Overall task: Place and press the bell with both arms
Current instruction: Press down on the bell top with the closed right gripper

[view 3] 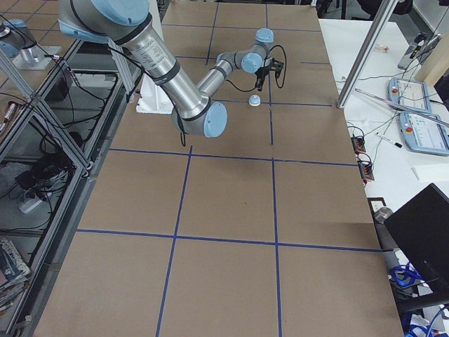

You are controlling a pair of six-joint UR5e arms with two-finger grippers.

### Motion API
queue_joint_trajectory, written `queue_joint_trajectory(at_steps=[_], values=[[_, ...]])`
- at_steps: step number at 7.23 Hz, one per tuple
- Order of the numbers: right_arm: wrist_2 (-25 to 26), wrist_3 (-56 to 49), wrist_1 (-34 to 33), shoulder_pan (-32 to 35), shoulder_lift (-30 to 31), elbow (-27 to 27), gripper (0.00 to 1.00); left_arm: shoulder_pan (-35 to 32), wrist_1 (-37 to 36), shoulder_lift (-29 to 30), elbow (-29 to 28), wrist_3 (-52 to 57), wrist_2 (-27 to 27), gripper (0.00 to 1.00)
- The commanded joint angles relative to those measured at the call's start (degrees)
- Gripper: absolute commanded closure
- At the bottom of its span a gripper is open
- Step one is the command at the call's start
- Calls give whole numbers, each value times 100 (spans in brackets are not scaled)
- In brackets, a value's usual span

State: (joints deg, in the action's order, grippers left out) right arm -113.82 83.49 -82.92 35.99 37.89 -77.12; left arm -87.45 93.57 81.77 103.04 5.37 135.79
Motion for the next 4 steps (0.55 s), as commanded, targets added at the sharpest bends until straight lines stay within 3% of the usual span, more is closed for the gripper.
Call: queue_joint_trajectory(at_steps=[1, 4], values=[[194, 132, 206, -179, -186, 434, 100, 0, 12, -12, 15, -1, 9, 0], [360, 124, 214, -268, -177, 592, 100, 0, 12, -12, 15, -1, 9, 0]])
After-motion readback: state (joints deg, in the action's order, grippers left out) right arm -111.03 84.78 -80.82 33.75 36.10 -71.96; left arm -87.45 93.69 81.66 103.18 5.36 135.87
